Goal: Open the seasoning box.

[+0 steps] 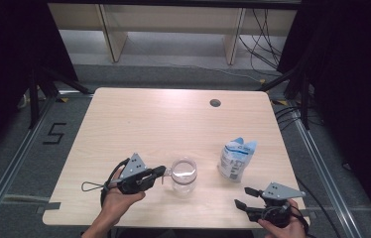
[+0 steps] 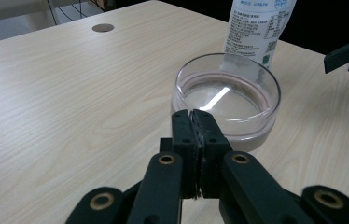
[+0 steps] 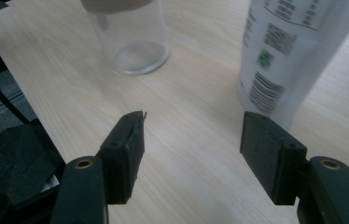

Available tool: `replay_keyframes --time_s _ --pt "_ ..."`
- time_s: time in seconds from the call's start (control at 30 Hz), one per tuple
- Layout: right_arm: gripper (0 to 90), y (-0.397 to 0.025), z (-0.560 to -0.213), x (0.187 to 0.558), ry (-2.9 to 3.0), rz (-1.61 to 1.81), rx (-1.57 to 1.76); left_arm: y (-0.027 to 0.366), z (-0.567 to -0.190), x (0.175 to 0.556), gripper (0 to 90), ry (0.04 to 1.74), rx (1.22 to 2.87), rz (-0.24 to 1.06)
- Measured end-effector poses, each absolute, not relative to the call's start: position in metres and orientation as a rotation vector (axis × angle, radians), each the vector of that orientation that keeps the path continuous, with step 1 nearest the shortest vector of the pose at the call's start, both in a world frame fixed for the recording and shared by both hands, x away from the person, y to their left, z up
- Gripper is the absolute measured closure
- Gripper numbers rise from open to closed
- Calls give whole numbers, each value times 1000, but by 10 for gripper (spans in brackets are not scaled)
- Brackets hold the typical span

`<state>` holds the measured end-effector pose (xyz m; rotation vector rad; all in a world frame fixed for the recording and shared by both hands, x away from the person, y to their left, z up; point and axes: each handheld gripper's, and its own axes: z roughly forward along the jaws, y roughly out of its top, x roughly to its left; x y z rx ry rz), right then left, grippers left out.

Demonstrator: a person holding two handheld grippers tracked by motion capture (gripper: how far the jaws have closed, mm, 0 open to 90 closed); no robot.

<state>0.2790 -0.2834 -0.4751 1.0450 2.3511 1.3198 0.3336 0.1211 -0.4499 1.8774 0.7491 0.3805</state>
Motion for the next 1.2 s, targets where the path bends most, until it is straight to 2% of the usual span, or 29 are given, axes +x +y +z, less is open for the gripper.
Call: replay_keyframes --time_s 0.6,1.03,1.2 --pt "539 -239 -470 310 2389 1323 893 115 -447 339 892 735 1874 379" --pt "706 -215 -468 322 2384 1384 808 116 -449 339 891 730 1860 382" --pt "728 -209 -468 326 2387 1376 760 116 -450 338 891 729 1854 384"
